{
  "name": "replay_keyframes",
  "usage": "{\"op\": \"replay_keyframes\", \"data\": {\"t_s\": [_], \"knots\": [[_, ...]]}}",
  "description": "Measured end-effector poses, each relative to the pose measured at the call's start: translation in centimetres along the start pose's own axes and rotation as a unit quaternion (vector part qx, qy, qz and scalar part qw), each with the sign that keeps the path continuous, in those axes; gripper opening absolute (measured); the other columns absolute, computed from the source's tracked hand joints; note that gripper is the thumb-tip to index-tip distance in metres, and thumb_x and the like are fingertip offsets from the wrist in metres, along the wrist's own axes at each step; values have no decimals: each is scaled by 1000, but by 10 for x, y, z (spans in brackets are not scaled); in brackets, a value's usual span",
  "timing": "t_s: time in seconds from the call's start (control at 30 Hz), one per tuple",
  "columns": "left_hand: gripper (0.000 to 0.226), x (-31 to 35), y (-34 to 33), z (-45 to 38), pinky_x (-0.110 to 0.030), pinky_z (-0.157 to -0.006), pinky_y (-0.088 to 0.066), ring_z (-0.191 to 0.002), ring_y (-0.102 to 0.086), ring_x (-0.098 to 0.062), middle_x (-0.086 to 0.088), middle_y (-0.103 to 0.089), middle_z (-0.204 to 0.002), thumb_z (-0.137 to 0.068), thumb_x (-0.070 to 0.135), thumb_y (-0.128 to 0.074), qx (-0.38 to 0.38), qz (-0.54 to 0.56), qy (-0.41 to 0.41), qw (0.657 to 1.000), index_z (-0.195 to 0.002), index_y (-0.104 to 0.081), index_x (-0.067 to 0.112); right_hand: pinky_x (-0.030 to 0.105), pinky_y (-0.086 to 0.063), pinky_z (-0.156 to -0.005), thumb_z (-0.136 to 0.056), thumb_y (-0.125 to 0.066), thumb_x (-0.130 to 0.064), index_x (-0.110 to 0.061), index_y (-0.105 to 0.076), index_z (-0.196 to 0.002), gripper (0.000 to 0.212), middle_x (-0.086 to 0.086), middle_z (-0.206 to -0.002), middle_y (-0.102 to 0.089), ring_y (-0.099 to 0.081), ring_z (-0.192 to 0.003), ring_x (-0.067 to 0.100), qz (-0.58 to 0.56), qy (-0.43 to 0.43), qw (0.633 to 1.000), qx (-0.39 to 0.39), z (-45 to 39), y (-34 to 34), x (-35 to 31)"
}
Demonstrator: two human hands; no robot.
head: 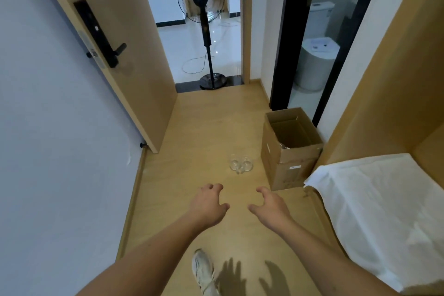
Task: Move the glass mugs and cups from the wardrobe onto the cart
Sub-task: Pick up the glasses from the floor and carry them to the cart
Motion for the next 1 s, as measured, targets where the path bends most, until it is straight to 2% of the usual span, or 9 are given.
{"op": "replay_keyframes", "data": {"t_s": [0.23, 0.5, 0.67, 0.8, 1.0], "knots": [[62, -11, 21, -114, -38, -111, -40, -138, -43, -29, -6, -47, -149, -96, 46, -61, -37, 5, -43, 998, -149, -42, 21, 34, -46, -101, -87, -73, -43, -24, -50, -144, 65, 7, -143, -56, -54, -129, 25, -30, -64, 997, 26, -90, 6, -24], [60, -47, 51, -233, -38, -109, -42, -134, -45, -31, -9, -48, -147, -94, 42, -63, -76, 51, -53, 994, -146, -46, 20, 34, -47, -101, -88, -71, -41, -23, -48, -145, 64, 6, -141, -58, -55, -128, 26, -19, -129, 991, 30, -175, 2, -65], [60, -68, 52, -280, -35, -107, -41, -133, -47, -31, -10, -51, -145, -93, 42, -64, -94, 63, -38, 993, -146, -47, 19, 37, -43, -108, -91, -70, -37, -18, -46, -147, 63, 9, -146, -53, -51, -133, 27, -25, -147, 989, 0, -208, -12, -75], [60, -76, 46, -311, -36, -108, -39, -132, -48, -32, -13, -53, -142, -93, 41, -65, -106, 60, -38, 992, -145, -48, 16, 29, -40, -101, -92, -69, -38, -17, -46, -145, 62, 8, -143, -54, -50, -132, 25, 6, -146, 989, -28, -241, -15, -80], [63, -83, 33, -358, -38, -109, -38, -135, -44, -32, -11, -49, -147, -91, 43, -63, -131, 83, 14, 988, -147, -45, 21, 33, -46, -99, -90, -73, -35, -17, -51, -142, 60, 11, -139, -58, -56, -126, 28, -14, -140, 988, -66, -301, -11, -84]]}}
Point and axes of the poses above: each hand's wrist, its own z-axis away from the middle knuckle, its own y-axis out of the back of the hand, x = y × z, the point moved 9 cm from there along -z, towards the middle knuckle
